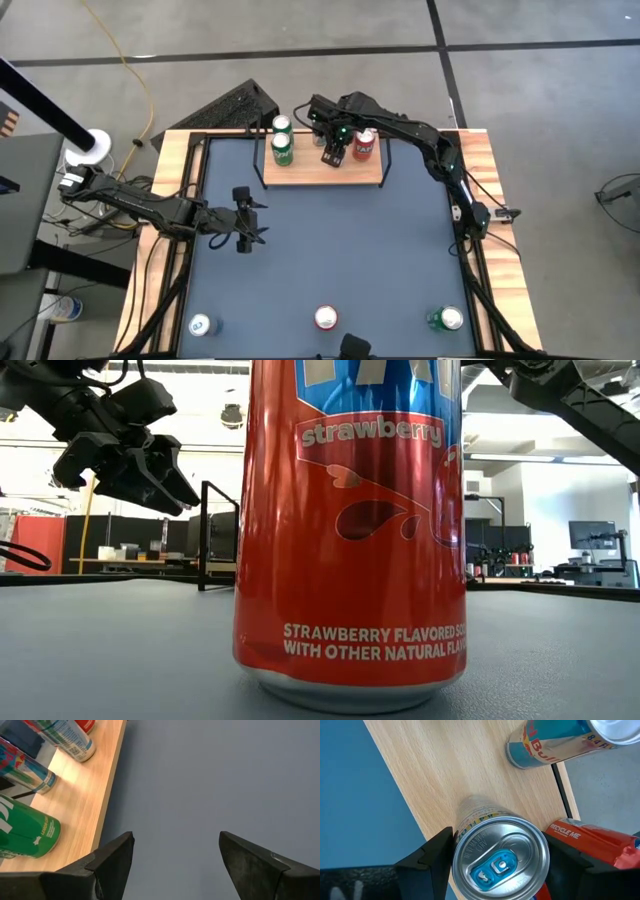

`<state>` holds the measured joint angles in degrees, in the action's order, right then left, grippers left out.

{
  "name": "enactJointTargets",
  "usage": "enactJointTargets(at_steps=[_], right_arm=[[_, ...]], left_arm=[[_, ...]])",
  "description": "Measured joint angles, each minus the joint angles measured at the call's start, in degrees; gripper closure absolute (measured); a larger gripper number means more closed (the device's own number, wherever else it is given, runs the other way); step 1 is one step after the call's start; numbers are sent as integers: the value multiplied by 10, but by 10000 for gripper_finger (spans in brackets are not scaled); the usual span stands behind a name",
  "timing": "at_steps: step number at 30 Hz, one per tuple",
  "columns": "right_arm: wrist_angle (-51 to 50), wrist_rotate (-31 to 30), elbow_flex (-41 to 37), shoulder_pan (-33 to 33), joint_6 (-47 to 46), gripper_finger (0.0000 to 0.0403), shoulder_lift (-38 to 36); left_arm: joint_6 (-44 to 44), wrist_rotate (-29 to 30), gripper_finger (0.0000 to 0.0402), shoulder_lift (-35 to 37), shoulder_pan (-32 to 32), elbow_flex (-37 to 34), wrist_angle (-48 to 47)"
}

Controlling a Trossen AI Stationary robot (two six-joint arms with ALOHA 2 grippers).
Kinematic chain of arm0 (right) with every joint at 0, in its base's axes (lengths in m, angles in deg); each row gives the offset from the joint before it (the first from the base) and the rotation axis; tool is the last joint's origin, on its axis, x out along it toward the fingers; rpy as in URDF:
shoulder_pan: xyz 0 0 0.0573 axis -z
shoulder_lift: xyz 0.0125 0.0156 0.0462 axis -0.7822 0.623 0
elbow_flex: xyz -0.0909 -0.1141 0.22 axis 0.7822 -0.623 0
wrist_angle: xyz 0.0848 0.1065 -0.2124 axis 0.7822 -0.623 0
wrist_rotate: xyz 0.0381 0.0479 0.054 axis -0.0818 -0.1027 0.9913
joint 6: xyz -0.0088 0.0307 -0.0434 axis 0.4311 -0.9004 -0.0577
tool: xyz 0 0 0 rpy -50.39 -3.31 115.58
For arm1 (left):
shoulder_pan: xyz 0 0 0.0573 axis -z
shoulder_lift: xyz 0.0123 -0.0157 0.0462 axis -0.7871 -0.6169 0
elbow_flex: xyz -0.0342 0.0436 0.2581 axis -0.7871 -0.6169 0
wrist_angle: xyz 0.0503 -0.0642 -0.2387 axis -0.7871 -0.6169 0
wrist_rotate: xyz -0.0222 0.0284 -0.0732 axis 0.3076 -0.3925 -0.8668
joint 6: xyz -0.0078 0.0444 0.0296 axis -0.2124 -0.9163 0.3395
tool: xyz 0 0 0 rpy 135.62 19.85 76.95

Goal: Place canned beverage on shelf
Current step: Put the top blue soda can on the shelf aligned with the other blue soda can

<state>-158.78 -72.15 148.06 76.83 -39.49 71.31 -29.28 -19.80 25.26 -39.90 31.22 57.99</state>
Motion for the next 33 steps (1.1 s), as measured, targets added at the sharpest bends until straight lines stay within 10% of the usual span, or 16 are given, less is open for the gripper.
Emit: enactJointTargets(at_steps=[33], right_arm=[[-67, -14, 15, 0, 157, 81, -12]], left_arm=[[-1, -5, 120, 0, 0, 0, 0]])
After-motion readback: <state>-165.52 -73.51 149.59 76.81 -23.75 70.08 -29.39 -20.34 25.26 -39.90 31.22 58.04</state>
